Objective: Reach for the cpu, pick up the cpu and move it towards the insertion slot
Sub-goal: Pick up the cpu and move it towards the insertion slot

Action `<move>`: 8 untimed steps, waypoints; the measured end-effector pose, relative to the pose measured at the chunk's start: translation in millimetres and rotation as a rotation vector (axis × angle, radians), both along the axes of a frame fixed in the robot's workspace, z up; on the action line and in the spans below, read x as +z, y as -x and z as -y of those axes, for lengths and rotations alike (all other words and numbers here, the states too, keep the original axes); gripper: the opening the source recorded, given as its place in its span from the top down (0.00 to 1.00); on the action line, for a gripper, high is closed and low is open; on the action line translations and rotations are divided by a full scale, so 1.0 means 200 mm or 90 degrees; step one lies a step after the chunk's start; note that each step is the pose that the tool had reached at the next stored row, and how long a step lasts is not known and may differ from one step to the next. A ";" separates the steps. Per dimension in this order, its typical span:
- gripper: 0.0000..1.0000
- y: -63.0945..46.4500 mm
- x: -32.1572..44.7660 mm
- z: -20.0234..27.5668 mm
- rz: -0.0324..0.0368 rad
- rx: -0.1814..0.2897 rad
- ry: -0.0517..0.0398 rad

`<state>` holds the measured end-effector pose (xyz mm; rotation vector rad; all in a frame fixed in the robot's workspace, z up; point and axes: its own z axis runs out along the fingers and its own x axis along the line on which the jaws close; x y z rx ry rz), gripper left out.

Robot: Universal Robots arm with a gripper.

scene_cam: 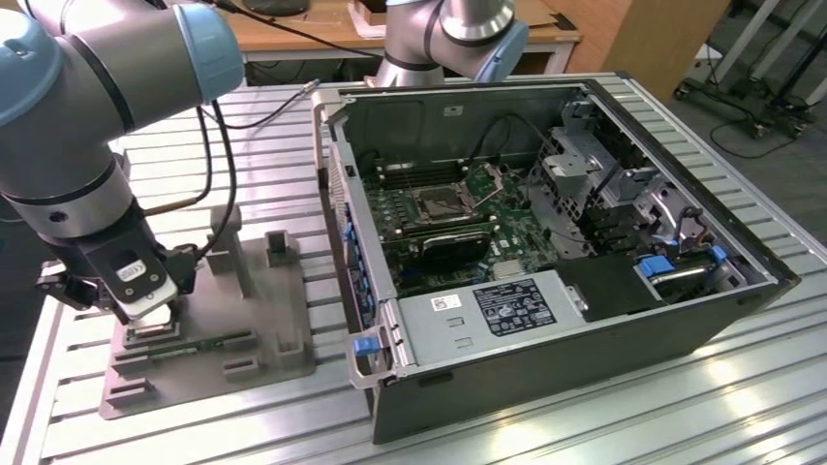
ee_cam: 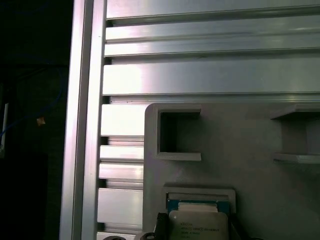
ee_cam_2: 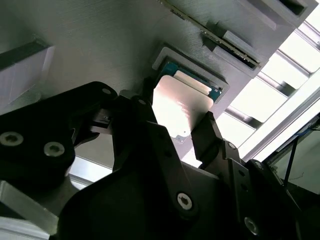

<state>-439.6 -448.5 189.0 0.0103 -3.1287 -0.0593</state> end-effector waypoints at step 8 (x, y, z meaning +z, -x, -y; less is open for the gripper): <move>0.46 0.00 0.010 0.000 -0.0002 0.000 0.0001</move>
